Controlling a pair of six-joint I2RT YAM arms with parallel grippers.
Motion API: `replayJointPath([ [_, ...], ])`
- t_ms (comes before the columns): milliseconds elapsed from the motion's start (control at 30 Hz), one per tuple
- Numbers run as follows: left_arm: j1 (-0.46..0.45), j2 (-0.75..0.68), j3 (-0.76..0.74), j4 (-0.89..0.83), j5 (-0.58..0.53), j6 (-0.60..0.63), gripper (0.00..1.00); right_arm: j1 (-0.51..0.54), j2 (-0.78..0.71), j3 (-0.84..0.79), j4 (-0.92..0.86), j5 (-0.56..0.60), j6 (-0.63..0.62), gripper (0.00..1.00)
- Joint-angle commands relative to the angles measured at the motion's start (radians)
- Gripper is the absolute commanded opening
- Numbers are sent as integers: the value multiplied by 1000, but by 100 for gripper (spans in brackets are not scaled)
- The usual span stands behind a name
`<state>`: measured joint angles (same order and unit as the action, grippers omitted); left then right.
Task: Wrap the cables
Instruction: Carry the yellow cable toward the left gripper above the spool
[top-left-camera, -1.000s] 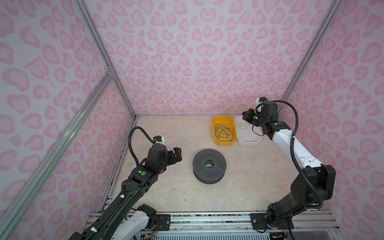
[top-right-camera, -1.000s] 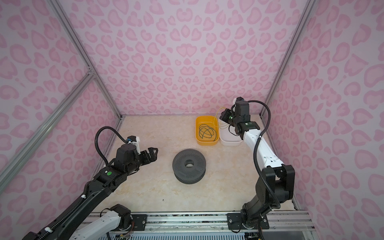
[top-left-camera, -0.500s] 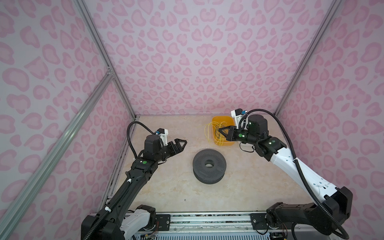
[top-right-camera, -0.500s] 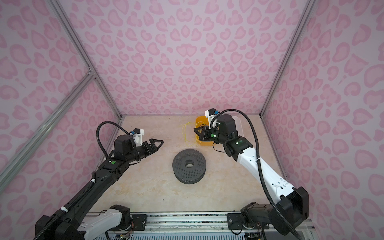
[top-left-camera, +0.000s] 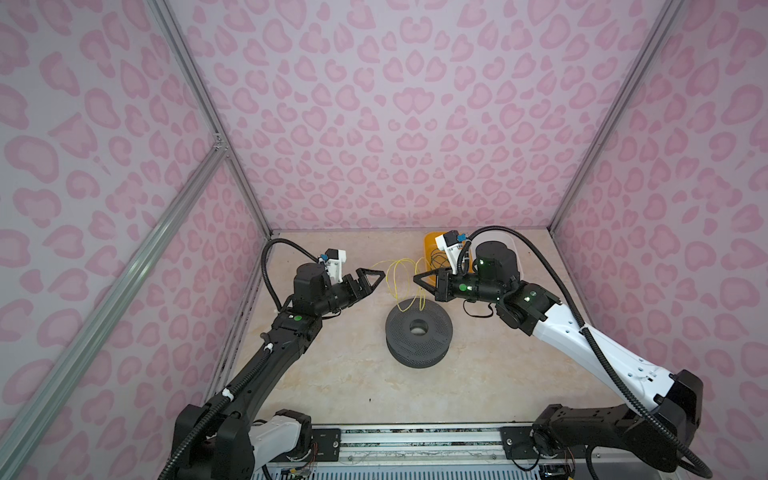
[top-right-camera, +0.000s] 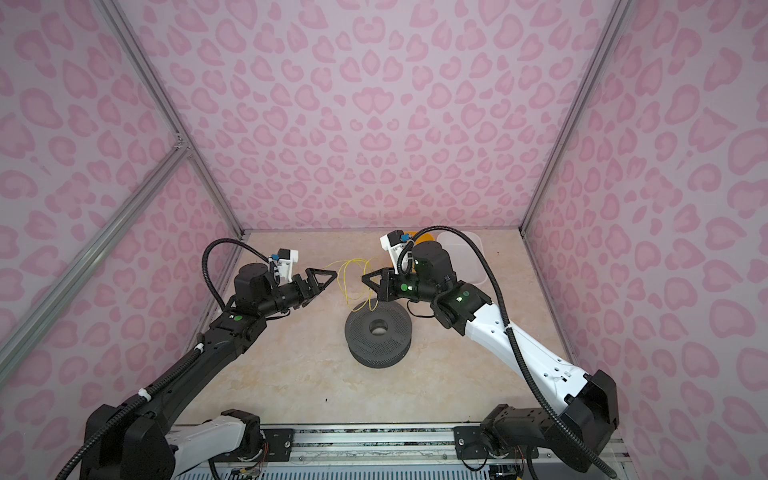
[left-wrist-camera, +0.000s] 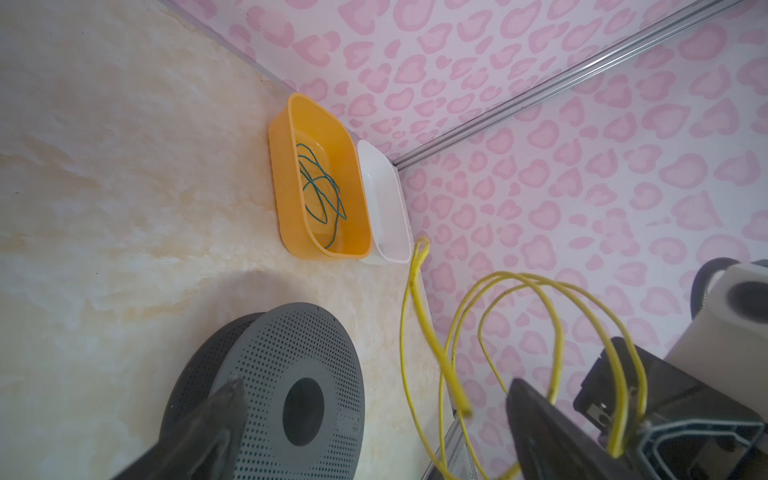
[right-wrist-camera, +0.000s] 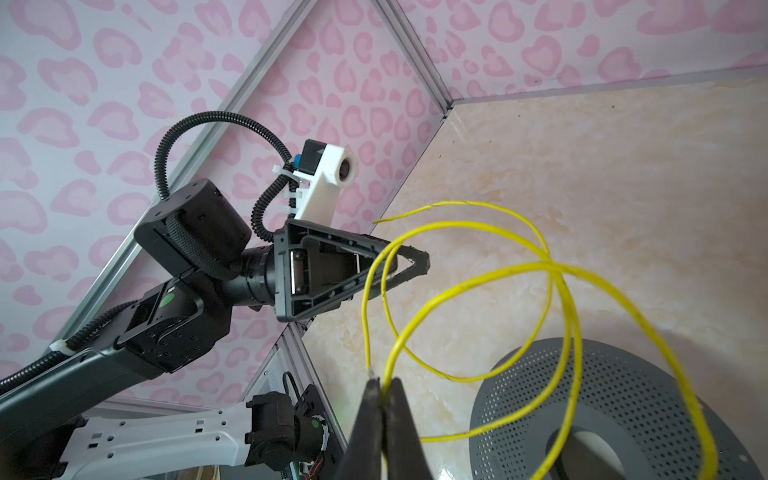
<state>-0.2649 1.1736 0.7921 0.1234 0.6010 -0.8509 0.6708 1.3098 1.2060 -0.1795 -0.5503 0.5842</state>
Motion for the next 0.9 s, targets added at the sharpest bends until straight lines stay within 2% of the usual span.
replayJointPath([
  [0,3,12,30,31,-13,24,95,15,7,7,35,-20,0,0],
  [133,3,24,42,30,-33,25,82,33,8,2,31,-24,-2,0],
  [200,3,29,49,35,-32,26,68,39,5,0,30,-26,-6,0],
  [267,3,37,60,21,-26,39,60,41,3,-1,29,-34,-7,0],
  [367,7,40,83,-28,-27,92,55,42,1,2,15,-48,-16,0],
  [467,16,37,88,-46,-24,117,38,43,1,2,5,-50,-25,0],
  [500,18,38,90,-51,-22,122,28,43,2,1,3,-50,-25,0],
  [533,18,38,91,-54,-22,125,21,43,2,1,5,-52,-25,0],
  [633,19,44,90,-57,-15,130,18,43,-1,-1,9,-56,-23,0],
  [733,19,49,96,-60,-9,136,6,42,-2,0,11,-60,-23,0],
  [867,21,42,97,-64,-19,136,4,41,-9,0,-12,-53,-41,0],
])
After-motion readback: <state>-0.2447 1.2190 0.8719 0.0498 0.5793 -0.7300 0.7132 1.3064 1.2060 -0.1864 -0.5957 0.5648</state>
